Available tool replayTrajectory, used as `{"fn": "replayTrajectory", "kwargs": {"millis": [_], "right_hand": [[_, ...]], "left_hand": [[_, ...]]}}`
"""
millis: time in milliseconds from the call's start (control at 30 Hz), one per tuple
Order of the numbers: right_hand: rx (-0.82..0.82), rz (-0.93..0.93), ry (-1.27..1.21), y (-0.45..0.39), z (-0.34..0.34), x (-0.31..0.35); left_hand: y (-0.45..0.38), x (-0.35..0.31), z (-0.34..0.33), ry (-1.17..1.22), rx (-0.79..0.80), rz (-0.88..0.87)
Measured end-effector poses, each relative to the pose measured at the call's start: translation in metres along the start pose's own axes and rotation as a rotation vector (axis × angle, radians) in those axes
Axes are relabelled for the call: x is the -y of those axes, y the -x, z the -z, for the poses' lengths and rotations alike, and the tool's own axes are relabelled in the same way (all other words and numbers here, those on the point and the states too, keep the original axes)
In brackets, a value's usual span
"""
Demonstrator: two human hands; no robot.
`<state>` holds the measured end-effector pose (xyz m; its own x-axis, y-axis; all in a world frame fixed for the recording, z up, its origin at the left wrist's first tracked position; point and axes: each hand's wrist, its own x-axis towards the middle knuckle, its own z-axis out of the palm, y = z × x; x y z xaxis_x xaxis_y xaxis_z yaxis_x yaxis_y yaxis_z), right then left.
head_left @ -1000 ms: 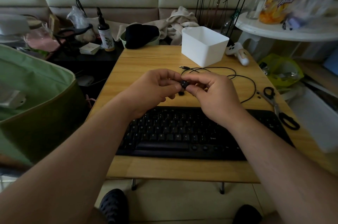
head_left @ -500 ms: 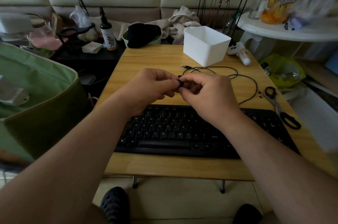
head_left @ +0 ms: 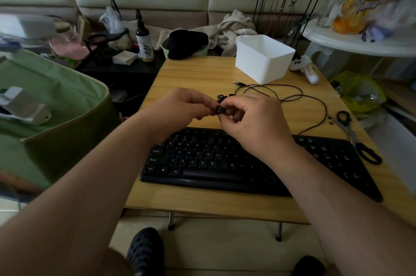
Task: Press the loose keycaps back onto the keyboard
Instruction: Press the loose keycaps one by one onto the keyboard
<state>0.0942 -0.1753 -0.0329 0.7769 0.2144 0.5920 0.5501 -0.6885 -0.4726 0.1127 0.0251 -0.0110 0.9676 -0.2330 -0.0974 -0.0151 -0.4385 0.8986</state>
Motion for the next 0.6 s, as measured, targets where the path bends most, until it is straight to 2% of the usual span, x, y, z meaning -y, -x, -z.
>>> {"fn": "replayTrajectory", "kwargs": {"millis": [167, 333, 600], "right_hand": [[0.137, -0.075, 0.005, -0.002, -0.002, 0.003], [0.417, -0.302, -0.033, -0.007, -0.004, 0.006], [0.611, -0.385, -0.008, -0.014, -0.017, 0.013]], "left_hand": [[0.005, 0.005, 0.008, -0.062, -0.015, 0.006], [0.004, 0.020, 0.012, -0.302, -0.098, 0.001], [0.002, 0.025, 0.017, -0.448, -0.008, 0.042]]}}
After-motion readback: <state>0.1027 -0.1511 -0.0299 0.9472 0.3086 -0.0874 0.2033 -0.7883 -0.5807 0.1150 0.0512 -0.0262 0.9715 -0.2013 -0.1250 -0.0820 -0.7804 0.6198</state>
